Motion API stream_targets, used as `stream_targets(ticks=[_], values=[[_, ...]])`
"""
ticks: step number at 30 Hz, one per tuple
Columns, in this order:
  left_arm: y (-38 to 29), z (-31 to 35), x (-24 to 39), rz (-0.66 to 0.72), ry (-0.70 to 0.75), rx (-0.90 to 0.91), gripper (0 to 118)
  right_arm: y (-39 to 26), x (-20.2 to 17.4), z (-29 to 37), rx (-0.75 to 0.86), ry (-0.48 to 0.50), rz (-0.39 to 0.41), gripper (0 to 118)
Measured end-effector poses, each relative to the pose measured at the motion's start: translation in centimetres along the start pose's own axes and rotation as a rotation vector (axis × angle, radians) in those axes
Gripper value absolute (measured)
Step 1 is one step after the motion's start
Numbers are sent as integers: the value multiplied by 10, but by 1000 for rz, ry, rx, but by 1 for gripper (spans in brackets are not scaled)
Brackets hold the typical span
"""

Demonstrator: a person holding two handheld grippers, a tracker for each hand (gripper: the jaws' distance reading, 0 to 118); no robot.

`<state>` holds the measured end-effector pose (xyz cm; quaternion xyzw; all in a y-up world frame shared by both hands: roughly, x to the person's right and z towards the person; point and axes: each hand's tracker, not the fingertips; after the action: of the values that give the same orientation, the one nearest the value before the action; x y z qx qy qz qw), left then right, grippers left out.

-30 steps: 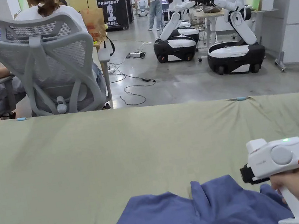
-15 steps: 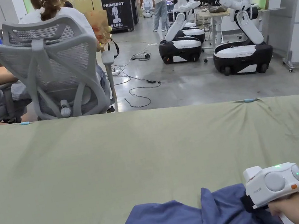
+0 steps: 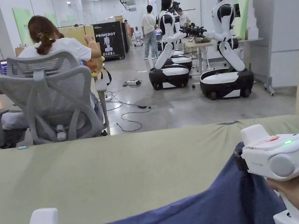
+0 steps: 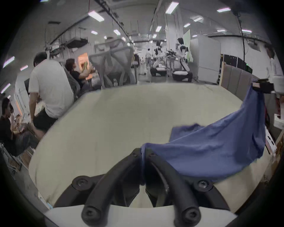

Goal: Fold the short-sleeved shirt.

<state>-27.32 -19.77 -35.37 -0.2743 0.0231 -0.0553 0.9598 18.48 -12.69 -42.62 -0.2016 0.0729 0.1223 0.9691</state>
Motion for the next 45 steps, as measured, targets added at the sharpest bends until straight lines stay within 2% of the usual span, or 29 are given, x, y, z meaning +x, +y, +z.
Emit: stream_targets(ticks=[3, 6, 10, 18, 22, 26, 32, 40, 45], values=[[44, 3, -1, -2, 25, 68, 2, 25, 7, 29, 89, -89, 27, 1], [91, 9, -2, -4, 58, 124, 2, 54, 17, 46, 155, -135, 25, 1], [151, 11, -8, 2, 112, 186, 2, 94, 33, 51, 203, -170, 11, 1], [256, 22, -17, 6, 220, 339, 2, 176, 58, 37, 327, -307, 0, 1], [302, 24, -25, -8, 250, 402, 2, 219, 65, 33, 384, -338, 13, 1], [336, 37, -32, -7, 265, 464, 2, 257, 67, 39, 437, -341, -16, 1], [341, 34, -38, -2, 264, 494, 2, 266, 62, 33, 464, -357, -16, 1], [260, -36, -25, 13, 264, 350, 2, 178, 55, -29, 334, -336, -43, 1], [222, -15, -19, 25, 232, 321, 2, 142, 59, -13, 304, -295, -68, 1]])
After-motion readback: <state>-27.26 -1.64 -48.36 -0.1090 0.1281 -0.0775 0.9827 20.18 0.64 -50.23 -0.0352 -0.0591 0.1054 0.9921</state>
